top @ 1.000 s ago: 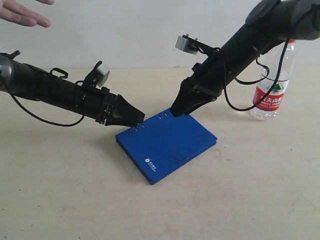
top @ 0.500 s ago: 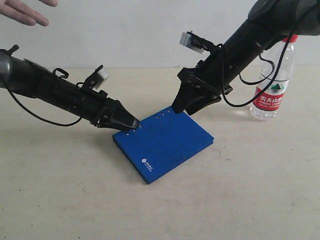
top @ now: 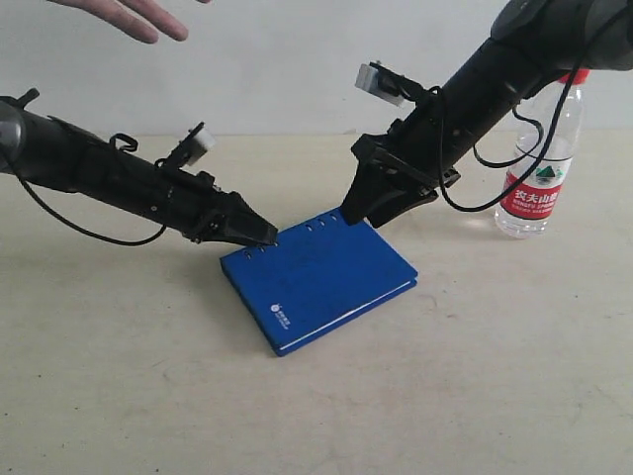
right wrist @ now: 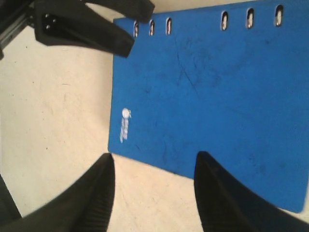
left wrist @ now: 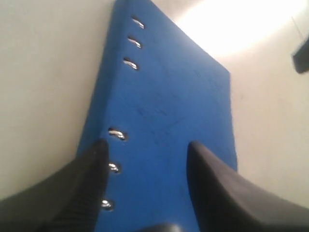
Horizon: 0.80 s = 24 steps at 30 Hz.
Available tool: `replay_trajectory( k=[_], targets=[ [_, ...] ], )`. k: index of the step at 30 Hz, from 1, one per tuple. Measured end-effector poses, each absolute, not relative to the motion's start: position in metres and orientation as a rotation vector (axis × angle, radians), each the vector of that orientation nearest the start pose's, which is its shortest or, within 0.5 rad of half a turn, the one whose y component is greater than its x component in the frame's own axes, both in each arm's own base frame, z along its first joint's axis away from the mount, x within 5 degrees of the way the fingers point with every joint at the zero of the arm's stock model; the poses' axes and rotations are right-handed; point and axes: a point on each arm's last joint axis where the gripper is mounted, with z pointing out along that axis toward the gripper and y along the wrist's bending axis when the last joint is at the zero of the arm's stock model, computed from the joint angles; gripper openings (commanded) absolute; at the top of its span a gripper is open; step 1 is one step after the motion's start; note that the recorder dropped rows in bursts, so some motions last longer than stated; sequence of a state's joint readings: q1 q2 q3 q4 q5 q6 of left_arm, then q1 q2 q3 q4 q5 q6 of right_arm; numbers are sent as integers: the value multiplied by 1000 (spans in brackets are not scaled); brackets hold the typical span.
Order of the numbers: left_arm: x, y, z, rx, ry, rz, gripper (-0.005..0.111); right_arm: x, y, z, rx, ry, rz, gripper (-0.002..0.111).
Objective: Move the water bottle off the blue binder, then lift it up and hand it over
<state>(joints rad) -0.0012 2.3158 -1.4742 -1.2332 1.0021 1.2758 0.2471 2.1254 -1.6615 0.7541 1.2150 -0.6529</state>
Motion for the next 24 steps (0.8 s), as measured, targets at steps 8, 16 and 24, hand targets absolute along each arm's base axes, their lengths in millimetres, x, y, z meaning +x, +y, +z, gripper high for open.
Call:
replay_trajectory(
  k=[8, 16, 24],
  targets=[
    [438, -72, 97, 535, 2402, -1111, 48, 402, 162, 201, -865, 2708, 1025, 44],
    [449, -67, 103, 541, 2351, -895, 48, 402, 162, 201, -865, 2708, 1025, 44],
    [448, -64, 94, 551, 2405, -849, 48, 402, 162, 201, -865, 2708, 1025, 44]
  ],
)
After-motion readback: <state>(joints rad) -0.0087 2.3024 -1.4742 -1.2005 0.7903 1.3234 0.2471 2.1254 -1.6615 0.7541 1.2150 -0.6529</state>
